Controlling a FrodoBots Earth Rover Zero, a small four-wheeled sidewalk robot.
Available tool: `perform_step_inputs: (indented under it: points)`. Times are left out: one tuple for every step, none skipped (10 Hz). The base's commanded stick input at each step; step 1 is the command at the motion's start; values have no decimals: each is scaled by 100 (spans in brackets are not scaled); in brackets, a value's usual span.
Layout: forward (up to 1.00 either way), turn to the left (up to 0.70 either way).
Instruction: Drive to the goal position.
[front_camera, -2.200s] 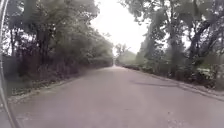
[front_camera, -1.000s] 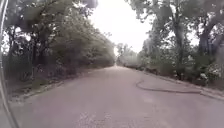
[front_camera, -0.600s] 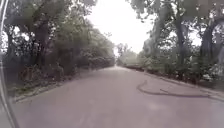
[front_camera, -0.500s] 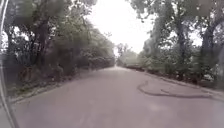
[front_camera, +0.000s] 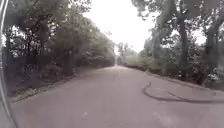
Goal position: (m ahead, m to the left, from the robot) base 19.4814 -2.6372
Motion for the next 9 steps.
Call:
perform_step_inputs:
  points:
    - [70,0]
    - [70,0]
    - [70,0]
    - [70,0]
    - [70,0]
    - [70,0]
    - [70,0]
    - [70,0]
    - [70,0]
